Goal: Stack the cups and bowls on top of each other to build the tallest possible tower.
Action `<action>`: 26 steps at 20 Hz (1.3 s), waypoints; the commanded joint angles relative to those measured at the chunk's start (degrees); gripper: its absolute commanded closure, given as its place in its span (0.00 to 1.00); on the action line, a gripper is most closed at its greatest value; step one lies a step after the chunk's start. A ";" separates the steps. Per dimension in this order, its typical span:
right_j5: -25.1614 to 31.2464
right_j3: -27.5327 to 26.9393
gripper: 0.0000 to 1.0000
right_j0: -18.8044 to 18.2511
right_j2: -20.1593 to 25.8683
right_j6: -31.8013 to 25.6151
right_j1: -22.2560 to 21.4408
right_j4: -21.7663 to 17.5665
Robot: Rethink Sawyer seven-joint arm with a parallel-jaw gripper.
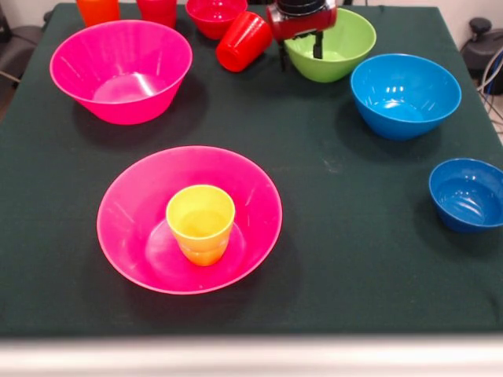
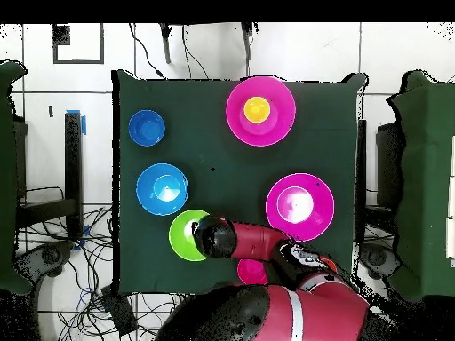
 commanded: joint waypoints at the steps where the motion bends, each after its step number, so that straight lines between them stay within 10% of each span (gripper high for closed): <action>1: 0.33 -5.64 0.00 1.51 0.22 6.23 3.00 -1.67; 4: 0.64 -5.69 0.00 2.25 -0.90 7.16 2.98 -0.89; 5: 0.37 -5.59 1.00 2.71 -1.52 7.58 2.90 -0.67; 17: 1.06 -5.32 1.00 3.71 -2.14 8.31 1.96 0.54; 26: 21.33 -5.81 1.00 -2.93 5.35 2.39 -8.92 4.15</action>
